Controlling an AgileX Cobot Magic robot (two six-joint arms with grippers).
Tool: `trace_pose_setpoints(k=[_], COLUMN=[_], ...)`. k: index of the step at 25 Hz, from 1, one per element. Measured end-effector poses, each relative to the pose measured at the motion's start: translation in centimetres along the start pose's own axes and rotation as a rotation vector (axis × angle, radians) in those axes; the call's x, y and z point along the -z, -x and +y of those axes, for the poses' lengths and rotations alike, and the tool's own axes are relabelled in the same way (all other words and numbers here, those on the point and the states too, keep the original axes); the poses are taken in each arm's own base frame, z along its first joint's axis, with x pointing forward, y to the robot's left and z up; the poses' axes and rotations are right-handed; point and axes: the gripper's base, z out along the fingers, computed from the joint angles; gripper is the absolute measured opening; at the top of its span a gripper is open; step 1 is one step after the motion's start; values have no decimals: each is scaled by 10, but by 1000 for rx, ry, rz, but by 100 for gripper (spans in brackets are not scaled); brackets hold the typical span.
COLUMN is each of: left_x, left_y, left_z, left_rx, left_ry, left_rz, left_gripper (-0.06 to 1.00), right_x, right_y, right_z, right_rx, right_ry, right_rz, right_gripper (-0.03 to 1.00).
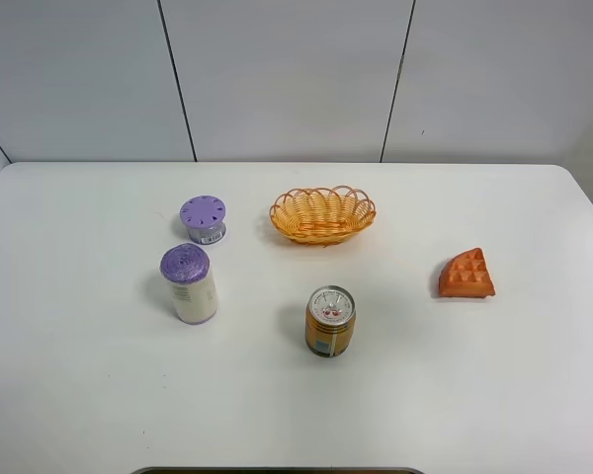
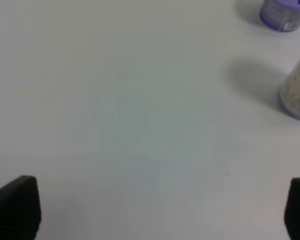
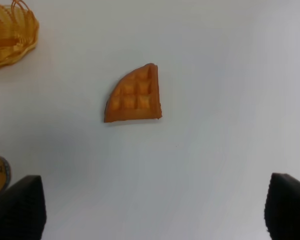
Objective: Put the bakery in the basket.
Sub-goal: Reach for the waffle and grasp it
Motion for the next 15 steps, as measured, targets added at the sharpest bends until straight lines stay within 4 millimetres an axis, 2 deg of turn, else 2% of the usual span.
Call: trace_pose_setpoints(k=[4, 7, 10, 15], left_x=[0, 0, 0, 0], left_y=[0, 0, 0, 0], left_z=[0, 0, 0, 0], left_rx=[0, 0, 0, 0], left_ry=[0, 0, 0, 0], left_rz=[0, 0, 0, 0], left_gripper=[99, 99, 99, 99], right_x=[-41, -75, -110, -161], right_y=[44, 63, 70, 69], right_z=[4, 4, 4, 1], right_rx=[-7, -11, -17, -23], right_ry=[-9, -18, -28, -42], right_rz=[108, 191, 288, 427], right_gripper=[86, 86, 89, 98])
